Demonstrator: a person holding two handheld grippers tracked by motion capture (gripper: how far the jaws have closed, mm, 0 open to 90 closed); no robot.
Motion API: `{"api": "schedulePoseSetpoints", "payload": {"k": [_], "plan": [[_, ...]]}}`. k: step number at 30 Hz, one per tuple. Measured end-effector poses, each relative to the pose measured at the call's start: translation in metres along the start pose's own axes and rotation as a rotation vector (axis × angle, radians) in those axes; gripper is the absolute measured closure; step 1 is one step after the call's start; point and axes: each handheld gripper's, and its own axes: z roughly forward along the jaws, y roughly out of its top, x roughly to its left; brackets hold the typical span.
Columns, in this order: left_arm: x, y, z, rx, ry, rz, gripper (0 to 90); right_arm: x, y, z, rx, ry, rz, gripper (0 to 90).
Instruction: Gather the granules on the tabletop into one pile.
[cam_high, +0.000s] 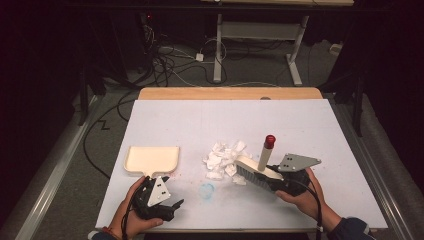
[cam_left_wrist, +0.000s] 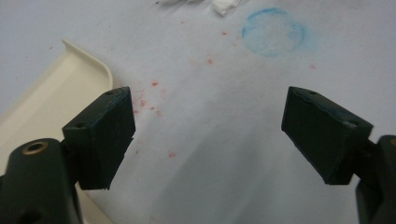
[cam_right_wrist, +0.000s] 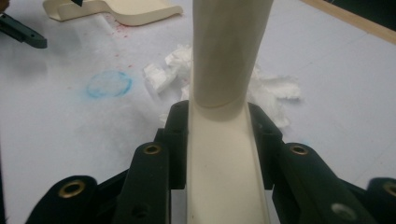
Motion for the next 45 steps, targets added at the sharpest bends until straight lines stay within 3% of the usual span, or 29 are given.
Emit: {"api": "schedulePoseSetpoints", "payload": {"k": [5, 11, 17, 24, 30, 32, 35, 39, 45], "plan": [[0.0, 0.0, -0.001, -0.005, 0.001, 0.001, 17.1, 0.001, 0.009, 0.008, -0.005, 0.01, -0.012, 67.6], [0.0, -0.001, -0.003, -0.008, 0.0, -0.001, 17.0, 0.002, 0.02, -0.011, -0.047, 0.029, -0.044, 67.6], [0.0, 0.0, -0.003, -0.007, 0.003, 0.001, 17.1, -0.007, 0.026, -0.023, -0.103, 0.012, -0.023, 67.5], [0.0, 0.0, -0.002, -0.008, 0.001, 0.0, 17.0, -0.023, 0.038, -0.02, -0.135, -0.039, -0.028, 67.6], [0.002, -0.001, -0.003, -0.011, -0.002, -0.006, 17.0, -0.049, 0.046, 0.007, -0.122, -0.137, -0.088, 67.6], [0.002, -0.001, -0.002, -0.01, -0.002, -0.008, 17.1, -0.06, 0.047, 0.02, -0.123, -0.146, -0.08, 67.6], [0.002, -0.002, -0.002, -0.009, -0.005, -0.012, 17.0, -0.073, 0.047, 0.043, -0.078, -0.18, -0.082, 67.5], [0.002, -0.003, -0.002, -0.007, -0.009, -0.012, 17.1, -0.083, 0.046, 0.07, -0.033, -0.191, -0.095, 67.6], [0.003, -0.004, -0.001, -0.009, -0.014, -0.016, 17.0, -0.089, 0.046, 0.098, -0.048, -0.169, -0.107, 67.6]]}}
